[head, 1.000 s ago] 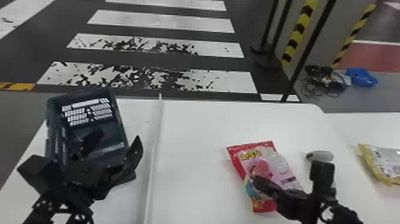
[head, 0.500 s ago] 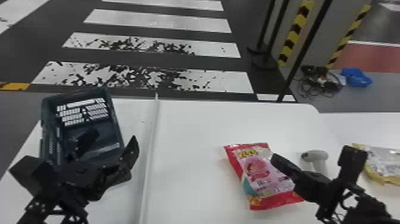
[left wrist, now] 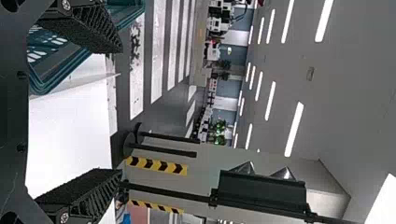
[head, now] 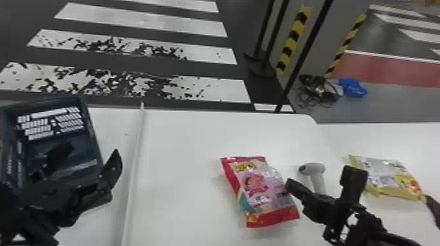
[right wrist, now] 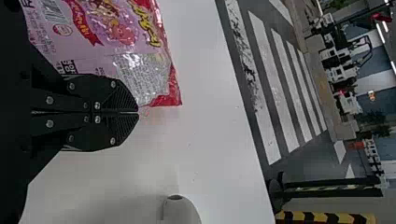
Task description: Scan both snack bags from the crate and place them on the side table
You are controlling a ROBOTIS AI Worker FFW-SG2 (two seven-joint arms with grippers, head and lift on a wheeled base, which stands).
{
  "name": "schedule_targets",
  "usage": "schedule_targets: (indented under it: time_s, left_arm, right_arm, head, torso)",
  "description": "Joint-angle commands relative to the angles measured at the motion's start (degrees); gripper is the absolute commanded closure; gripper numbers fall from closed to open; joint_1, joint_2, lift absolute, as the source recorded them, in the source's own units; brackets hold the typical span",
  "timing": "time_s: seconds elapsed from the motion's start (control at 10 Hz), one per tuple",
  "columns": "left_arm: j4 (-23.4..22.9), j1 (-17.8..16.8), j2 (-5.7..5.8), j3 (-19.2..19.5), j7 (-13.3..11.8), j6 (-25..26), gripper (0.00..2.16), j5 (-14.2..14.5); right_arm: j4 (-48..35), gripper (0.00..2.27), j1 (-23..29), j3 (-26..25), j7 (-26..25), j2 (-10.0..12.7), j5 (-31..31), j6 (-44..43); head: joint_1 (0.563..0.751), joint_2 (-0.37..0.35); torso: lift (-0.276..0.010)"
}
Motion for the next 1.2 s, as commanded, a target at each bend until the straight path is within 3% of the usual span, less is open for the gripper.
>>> schedule_targets:
  time_s: [0.0,1.1]
  left_arm:
    - [0.1,0.0,0.08,-0.1,0.0,0.0,0.08,0.0]
    - [0.4,0.0,-0.27,-0.2,0.0,-0.2,0.08,-0.1]
  right_arm:
    - [1.1,2.26,-0.3,0.1,-0.1,-0.1,1.3,0.0]
    - [-1.1,2.26,1.1,-2.8,-0.4,0.0,0.3,2.8]
  head:
    - [0.695,-0.246]
    - [0.695,-0.284]
  torso:
    - [-0.095]
    - [-0.095]
